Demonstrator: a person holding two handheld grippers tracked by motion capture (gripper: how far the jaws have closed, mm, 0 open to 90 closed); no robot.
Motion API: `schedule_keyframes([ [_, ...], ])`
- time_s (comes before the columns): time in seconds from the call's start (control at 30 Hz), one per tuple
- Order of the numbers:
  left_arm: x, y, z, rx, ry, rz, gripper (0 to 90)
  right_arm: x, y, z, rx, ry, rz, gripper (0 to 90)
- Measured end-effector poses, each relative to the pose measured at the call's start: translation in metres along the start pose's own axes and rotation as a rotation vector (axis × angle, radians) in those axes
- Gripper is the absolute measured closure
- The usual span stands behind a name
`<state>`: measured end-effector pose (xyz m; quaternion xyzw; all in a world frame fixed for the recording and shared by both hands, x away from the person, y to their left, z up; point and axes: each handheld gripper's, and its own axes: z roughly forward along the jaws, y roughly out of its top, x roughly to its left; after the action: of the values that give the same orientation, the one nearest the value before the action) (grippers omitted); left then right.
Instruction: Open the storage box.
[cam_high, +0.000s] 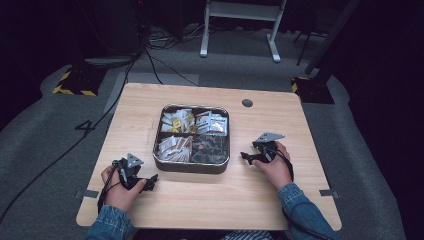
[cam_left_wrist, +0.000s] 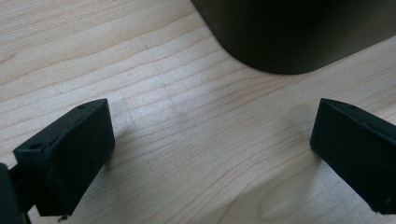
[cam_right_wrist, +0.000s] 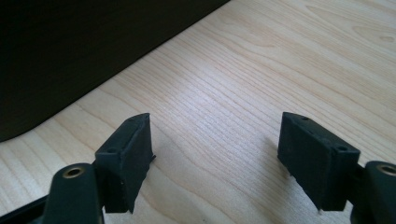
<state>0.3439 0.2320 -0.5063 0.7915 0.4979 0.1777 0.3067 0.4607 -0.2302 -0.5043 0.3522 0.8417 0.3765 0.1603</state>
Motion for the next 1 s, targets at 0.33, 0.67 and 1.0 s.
schedule_keyframes([
  [0.33,-0.001,-0.001,-0.001,0.003,-0.003,0.003,0.4,0.002,0.001,0.001,-0.006,-0.011,0.015,30.0],
  [0.67,-0.001,-0.002,-0.002,-0.001,-0.012,0.012,0.3,0.004,0.020,-0.007,0.026,0.032,0.049,37.5],
  [1.0,-0.001,-0.002,-0.001,0.001,-0.018,0.016,0.0,0.014,0.060,-0.025,-0.033,0.074,0.032,39.1],
])
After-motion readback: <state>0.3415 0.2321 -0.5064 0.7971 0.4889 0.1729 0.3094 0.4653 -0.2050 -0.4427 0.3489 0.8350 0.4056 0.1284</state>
